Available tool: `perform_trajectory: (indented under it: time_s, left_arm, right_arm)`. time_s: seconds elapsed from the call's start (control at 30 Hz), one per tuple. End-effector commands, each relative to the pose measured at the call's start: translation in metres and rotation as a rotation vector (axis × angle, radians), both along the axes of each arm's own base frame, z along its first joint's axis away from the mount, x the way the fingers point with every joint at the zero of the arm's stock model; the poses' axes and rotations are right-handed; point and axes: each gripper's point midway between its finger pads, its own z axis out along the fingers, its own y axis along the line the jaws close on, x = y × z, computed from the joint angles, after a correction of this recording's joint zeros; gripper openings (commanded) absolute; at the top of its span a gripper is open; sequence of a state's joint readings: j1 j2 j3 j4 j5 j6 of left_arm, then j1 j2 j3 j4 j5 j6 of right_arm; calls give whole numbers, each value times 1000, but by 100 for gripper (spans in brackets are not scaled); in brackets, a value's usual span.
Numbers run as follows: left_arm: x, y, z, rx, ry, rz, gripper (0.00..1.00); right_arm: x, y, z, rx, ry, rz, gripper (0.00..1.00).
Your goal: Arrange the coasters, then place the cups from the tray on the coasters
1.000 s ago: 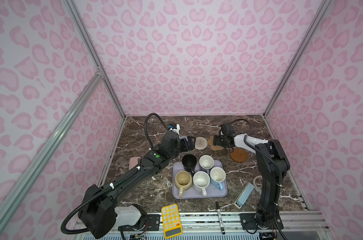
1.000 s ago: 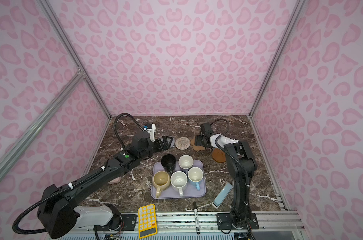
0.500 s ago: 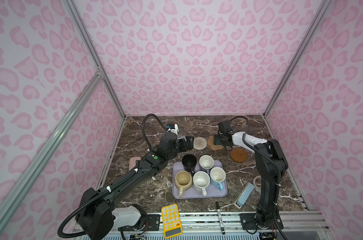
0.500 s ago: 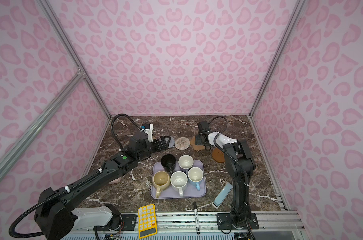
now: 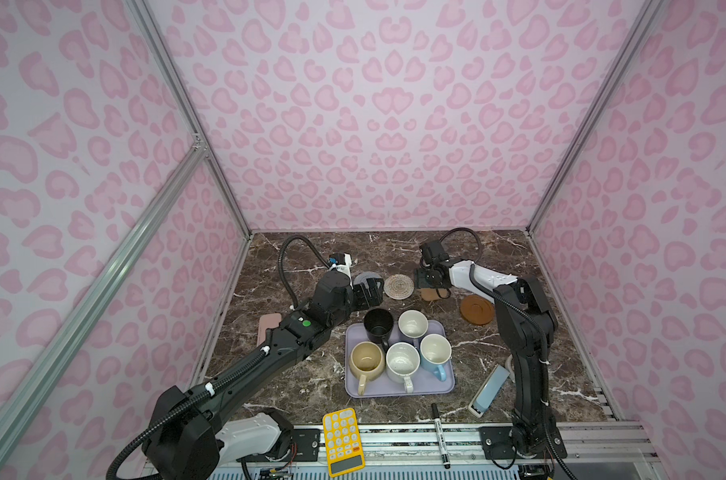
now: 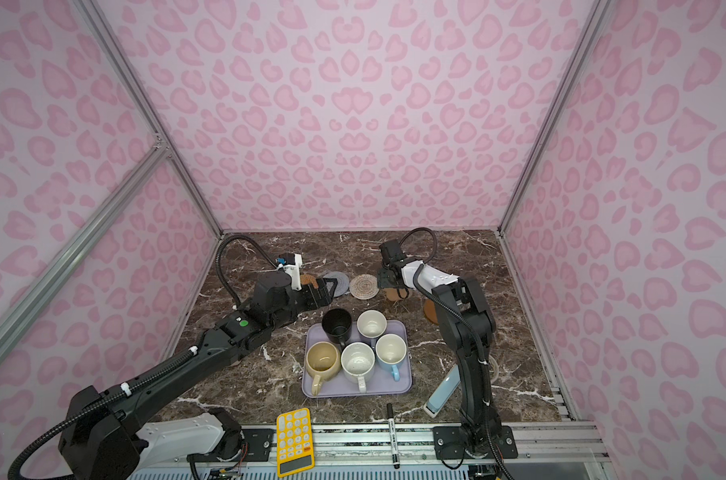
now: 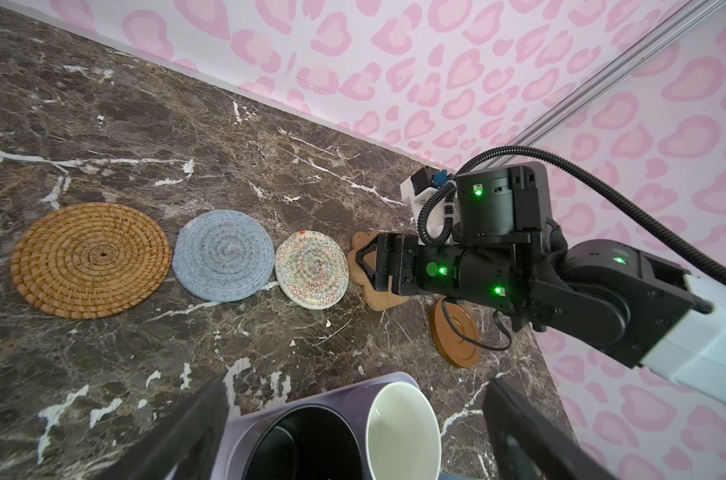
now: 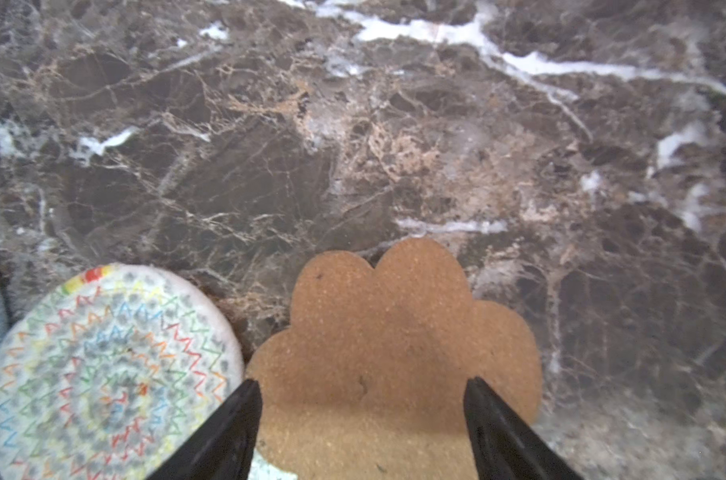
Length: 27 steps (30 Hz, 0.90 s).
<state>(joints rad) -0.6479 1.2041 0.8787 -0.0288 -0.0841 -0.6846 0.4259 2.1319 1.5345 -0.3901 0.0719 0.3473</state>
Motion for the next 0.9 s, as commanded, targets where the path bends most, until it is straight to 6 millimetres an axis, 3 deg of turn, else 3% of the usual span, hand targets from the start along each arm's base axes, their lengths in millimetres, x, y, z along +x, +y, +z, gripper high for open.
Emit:
perform_trajectory:
  time_s: [0.0,0.13,0.3,0.5,0.53,0.67,0.87]
  left_arm:
    - [1,3,6,-19,-28,20,97]
    - [0,5,6,-18,-32,22,97]
    - [-2,4,5,-17,-30,11,97]
    - [-3,4,6,-25,-34,9,97]
    - [-2,3,8,-27,-35,7,97]
    - [-2,-3,11,-40,-29,-18,97]
    - [-7,-1,31,-28,-63,-43,97]
  right_arm:
    - [-13,-10,-13,-68,50,-2,77]
    - [-27,-21,-19,-83,70,-17,77]
    - [-25,-27,-16,-82,74,-30,77]
    - [-19,-11,-10,-50,52,25,78]
    - [-10,-6,4,-40,18,30,79]
    - [-5,-1,31,-28,-13,35,80]
    - [-19,-12,76,-48,-89,12,92]
